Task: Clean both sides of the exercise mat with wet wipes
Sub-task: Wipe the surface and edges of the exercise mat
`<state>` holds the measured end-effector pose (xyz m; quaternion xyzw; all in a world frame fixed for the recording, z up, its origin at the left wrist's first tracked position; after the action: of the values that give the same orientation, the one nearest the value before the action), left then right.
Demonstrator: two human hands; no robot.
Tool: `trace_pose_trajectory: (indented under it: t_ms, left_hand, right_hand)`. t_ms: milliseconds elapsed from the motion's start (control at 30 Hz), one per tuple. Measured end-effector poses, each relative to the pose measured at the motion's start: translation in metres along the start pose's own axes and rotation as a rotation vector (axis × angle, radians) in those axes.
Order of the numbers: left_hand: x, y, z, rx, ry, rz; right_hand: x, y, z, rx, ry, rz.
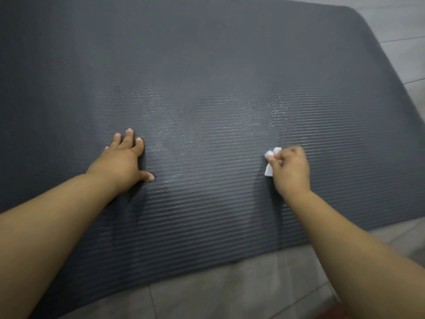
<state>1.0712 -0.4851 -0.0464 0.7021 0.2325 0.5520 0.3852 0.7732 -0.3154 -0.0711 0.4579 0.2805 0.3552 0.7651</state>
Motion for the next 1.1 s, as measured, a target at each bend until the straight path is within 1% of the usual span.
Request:
trace_pose_trajectory:
  t_ms: [67, 100, 167, 267, 300, 333, 367, 400, 433, 500, 533, 567, 600, 633, 667, 733, 800, 867, 900, 933, 967, 1000, 1033, 1100]
  left_hand:
    - [0.002, 0.002, -0.002, 0.008, 0.019, 0.005]
    - [0.005, 0.002, -0.004, 0.013, 0.027, 0.007]
    - [0.011, -0.001, -0.007, 0.001, 0.027, 0.007]
    - [0.024, -0.009, -0.013, -0.056, -0.001, 0.012]
    - [0.029, -0.012, -0.016, -0.072, -0.011, 0.020]
    - [0.033, -0.014, -0.019, -0.083, -0.021, 0.030]
    - [0.037, -0.015, -0.022, -0.095, -0.032, 0.041]
    - [0.040, -0.016, -0.023, -0.111, -0.043, 0.051]
    - [0.042, -0.016, -0.024, -0.133, -0.052, 0.061]
    - [0.044, -0.017, -0.024, -0.176, -0.060, 0.070]
    - [0.045, -0.018, -0.024, -0.192, -0.060, 0.069]
    - [0.045, -0.019, -0.025, -0.203, -0.059, 0.068]
    - [0.044, -0.019, -0.025, -0.208, -0.056, 0.068]
    - [0.043, -0.019, -0.025, -0.208, -0.053, 0.070]
    - [0.043, -0.019, -0.026, -0.205, -0.049, 0.073]
    - [0.042, -0.020, -0.025, -0.195, -0.046, 0.077]
    - [0.043, -0.022, -0.024, -0.169, -0.047, 0.072]
    - [0.046, -0.026, -0.024, -0.129, -0.049, 0.050]
    - [0.048, -0.028, -0.023, -0.118, -0.048, 0.037]
    - [0.051, -0.030, -0.023, -0.119, -0.050, 0.030]
    - [0.054, -0.032, -0.023, -0.130, -0.057, 0.031]
    - [0.058, -0.033, -0.023, -0.146, -0.065, 0.041]
    - [0.062, -0.035, -0.023, -0.165, -0.075, 0.054]
    - [0.067, -0.037, -0.023, -0.200, -0.089, 0.076]
  right_hand:
    - [0.020, -0.017, 0.025, -0.009, 0.061, -0.002]
    - [0.034, -0.027, 0.040, -0.040, 0.133, 0.008]
    - [0.067, -0.042, 0.072, -0.091, 0.359, 0.043]
    - [0.105, -0.043, 0.099, -0.183, 0.674, 0.309]
    - [0.106, -0.039, 0.096, -0.180, 0.752, 0.363]
    - [0.099, -0.033, 0.087, -0.158, 0.766, 0.367]
    - [0.088, -0.025, 0.073, -0.106, 0.719, 0.312]
    - [0.074, -0.017, 0.053, -0.021, 0.620, 0.239]
    - [0.061, -0.007, 0.030, 0.043, 0.484, 0.181]
    - [0.045, 0.017, -0.011, 0.165, 0.150, 0.024]
    - [0.044, 0.025, -0.019, 0.185, 0.003, -0.038]
    - [0.046, 0.023, -0.019, 0.175, -0.093, -0.067]
    - [0.051, 0.016, -0.014, 0.156, -0.134, -0.065]
    - [0.056, 0.005, -0.003, 0.137, -0.122, -0.053]
    - [0.064, -0.008, 0.012, 0.107, -0.066, -0.048]
    - [0.086, -0.031, 0.050, 0.025, 0.135, -0.021]
    - [0.117, -0.046, 0.091, -0.099, 0.384, 0.098]
    - [0.143, -0.048, 0.118, -0.183, 0.596, 0.284]
    - [0.147, -0.044, 0.120, -0.195, 0.668, 0.354]
    - [0.145, -0.040, 0.113, -0.173, 0.707, 0.375]
    - [0.137, -0.033, 0.099, -0.121, 0.709, 0.349]
    - [0.127, -0.025, 0.082, -0.070, 0.656, 0.303]
    - [0.115, -0.014, 0.062, -0.021, 0.542, 0.236]
    - [0.101, 0.012, 0.020, 0.076, 0.186, 0.142]
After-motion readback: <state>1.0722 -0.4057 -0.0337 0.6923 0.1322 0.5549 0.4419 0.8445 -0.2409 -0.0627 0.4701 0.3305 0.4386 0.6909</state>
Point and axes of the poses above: each hand's wrist, its own x-axis away from the middle knuckle, its own y-axis out of the back of the hand, z = x × y, the point moved 1 cm from there along -x, towards the middle knuckle, and after that the axes turned 8 degrees about y, right-handed, at the moved point
